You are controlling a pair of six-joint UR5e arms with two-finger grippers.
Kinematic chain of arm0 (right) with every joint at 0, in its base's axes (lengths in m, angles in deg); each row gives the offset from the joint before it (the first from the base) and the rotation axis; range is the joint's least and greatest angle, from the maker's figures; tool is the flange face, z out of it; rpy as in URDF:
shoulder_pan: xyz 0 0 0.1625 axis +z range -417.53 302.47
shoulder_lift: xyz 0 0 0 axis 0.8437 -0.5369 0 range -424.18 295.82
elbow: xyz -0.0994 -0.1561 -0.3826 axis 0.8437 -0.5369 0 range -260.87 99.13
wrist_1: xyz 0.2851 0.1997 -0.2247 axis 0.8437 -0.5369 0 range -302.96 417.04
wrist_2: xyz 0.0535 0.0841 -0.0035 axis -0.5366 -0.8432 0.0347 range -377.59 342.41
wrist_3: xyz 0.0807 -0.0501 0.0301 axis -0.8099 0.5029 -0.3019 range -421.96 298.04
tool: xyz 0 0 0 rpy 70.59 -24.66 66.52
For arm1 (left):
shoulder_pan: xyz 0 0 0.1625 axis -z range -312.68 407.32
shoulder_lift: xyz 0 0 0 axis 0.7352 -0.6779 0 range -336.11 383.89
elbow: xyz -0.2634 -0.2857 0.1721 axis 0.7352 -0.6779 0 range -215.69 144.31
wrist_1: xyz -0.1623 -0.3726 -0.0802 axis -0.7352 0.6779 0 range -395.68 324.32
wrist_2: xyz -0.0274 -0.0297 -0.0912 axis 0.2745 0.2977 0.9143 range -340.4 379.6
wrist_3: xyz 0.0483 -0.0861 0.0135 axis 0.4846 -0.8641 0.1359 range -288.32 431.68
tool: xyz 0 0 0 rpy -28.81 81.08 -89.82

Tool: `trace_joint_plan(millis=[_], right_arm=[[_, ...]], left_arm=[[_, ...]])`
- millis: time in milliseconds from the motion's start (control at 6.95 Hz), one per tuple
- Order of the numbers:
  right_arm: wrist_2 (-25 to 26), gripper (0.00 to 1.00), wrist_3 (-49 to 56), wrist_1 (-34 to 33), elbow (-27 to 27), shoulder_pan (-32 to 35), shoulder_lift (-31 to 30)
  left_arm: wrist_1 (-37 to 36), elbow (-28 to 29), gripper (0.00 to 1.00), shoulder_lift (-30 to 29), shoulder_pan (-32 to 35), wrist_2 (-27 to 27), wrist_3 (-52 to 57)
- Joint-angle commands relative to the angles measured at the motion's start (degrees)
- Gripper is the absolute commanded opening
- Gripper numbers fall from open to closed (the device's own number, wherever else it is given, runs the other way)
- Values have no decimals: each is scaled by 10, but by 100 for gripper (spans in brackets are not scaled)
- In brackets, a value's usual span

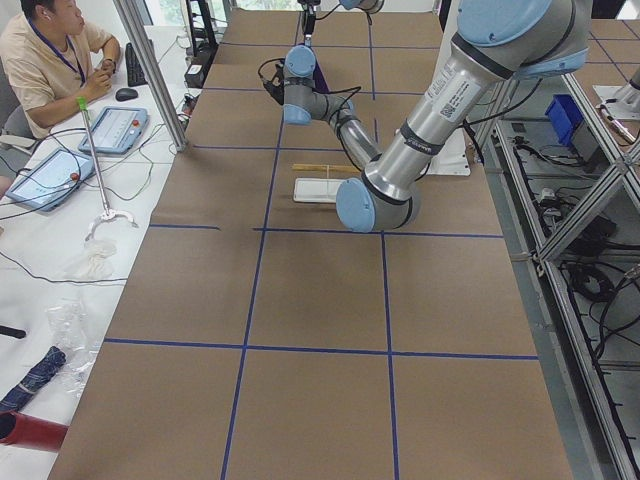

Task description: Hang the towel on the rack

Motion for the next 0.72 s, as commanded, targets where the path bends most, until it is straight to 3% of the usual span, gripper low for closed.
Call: trace_joint_plan(millis=[0, 288, 432, 576], right_arm=[[-1, 0, 0, 1, 1, 0, -3], [-1, 0, -1, 0, 1, 1, -7], [1, 99, -3, -1, 1, 1, -11], [2, 100, -4, -1, 6, 2, -22]], left_arm=[[1, -7, 0, 1, 0, 0, 1], [1, -10, 0, 4, 1, 0, 7], [1, -14, 0, 4, 2, 0, 14], [1, -14, 0, 5, 2, 1, 15]])
